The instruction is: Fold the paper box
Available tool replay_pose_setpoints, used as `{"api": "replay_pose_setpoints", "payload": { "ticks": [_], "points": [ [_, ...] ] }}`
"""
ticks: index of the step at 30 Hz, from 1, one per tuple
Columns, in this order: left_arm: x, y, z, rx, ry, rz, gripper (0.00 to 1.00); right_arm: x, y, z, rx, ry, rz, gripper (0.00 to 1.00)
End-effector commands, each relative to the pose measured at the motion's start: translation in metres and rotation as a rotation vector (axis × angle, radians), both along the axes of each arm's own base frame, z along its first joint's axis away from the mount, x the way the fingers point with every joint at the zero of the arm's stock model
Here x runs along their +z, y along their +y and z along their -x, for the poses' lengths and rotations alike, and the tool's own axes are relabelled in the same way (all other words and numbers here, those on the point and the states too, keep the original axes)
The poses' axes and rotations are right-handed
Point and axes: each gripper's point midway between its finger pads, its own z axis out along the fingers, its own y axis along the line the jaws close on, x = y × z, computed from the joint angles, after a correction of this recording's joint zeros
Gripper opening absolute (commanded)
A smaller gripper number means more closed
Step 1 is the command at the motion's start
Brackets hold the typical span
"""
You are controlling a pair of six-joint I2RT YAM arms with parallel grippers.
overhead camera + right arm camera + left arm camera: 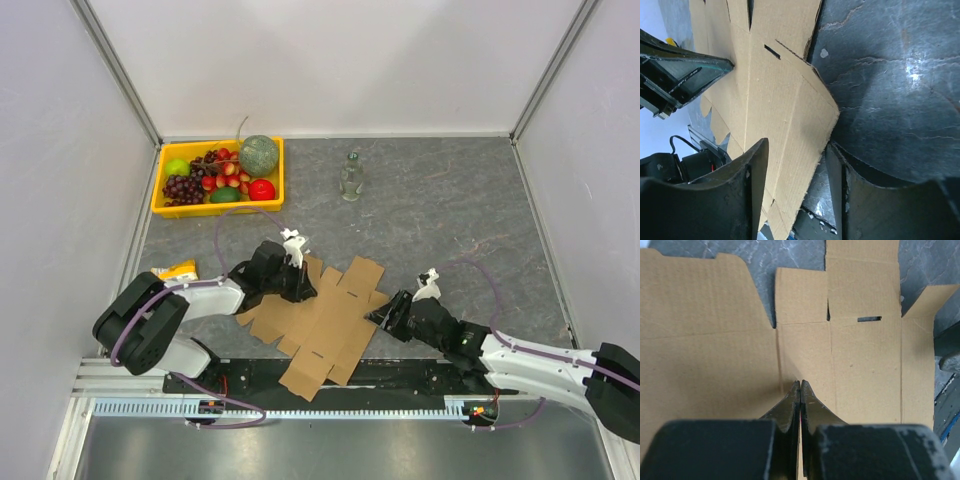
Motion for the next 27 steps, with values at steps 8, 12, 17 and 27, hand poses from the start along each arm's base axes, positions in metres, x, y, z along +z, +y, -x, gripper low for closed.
{"api": "replay_pose_setpoints", "payload": {
  "ticks": [8, 12, 17, 27],
  "points": [
    [0.001, -0.016, 0.020, -0.001, 0.054, 0.037, 0.02, 0.000, 0.004, -0.012, -0.007, -0.080, 0.002, 0.44],
    [-0.001, -0.020, 0.026, -0.010, 0.069, 0.043, 0.02, 0.004, 0.008, -0.016, -0.003, -0.101, 0.000, 0.37],
    [0.000, -0.021, 0.029, -0.017, 0.079, 0.062, 0.02, 0.009, 0.010, -0.024, -0.012, -0.132, 0.027, 0.26],
    [0.087, -0.047, 0.004, -0.113, -0.109, 0.155, 0.19, 0.049, -0.012, -0.052, 0.015, -0.188, 0.389, 0.02]
  ]
}}
